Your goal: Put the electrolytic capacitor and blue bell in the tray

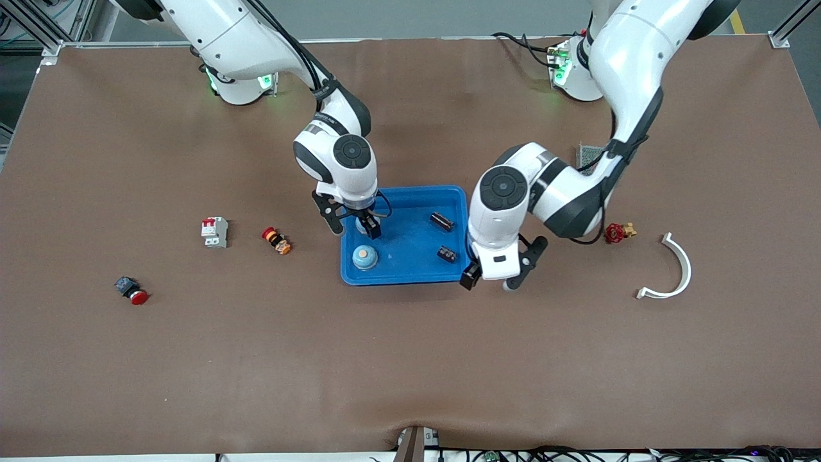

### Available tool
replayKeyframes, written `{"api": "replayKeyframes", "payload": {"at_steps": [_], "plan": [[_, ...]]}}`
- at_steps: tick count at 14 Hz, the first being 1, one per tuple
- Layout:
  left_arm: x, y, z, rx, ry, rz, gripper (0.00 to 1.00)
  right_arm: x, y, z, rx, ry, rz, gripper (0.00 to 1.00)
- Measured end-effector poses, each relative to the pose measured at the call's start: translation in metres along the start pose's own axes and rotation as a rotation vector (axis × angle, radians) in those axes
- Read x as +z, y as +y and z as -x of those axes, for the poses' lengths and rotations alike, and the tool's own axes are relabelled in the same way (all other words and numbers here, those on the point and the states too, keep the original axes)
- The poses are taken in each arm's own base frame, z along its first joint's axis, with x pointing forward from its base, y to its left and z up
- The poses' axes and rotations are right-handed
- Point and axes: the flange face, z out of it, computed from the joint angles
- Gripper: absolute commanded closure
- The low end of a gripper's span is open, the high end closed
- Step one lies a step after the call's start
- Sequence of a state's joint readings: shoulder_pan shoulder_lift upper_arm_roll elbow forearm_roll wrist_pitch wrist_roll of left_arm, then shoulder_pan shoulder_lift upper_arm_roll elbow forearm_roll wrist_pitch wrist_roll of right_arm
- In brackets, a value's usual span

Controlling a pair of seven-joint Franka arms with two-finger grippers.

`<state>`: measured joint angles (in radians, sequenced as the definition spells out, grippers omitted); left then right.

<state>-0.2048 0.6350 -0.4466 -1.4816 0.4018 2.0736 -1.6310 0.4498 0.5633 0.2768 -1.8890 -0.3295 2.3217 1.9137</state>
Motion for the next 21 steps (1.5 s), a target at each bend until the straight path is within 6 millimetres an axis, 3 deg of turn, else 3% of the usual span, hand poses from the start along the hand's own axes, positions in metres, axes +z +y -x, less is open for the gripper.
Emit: {"api": "replayKeyframes", "payload": {"at_steps": [5,8,11,21], "plan": [[-0.06,-0.032,-0.073,0.153,0.017,-0.06,0.0,-0.032,-0.014,-0.025,-0.156,0.034,0.041,0.0],[-0.098,-0.06,-0.122,0.252,0.015,-0.08,0.0,-0.043,-0.016,-0.06,-0.283,0.036,0.042,0.0],[-0.131,-0.086,-0.16,0.331,0.014,-0.085,0.0,-0.056,-0.014,-0.107,-0.369,0.039,0.048,0.0],[-0.23,-0.165,-0.215,0.568,-0.028,-0.064,0.0,-0.095,0.024,-0.276,-0.618,0.035,0.081,0.0]]}}
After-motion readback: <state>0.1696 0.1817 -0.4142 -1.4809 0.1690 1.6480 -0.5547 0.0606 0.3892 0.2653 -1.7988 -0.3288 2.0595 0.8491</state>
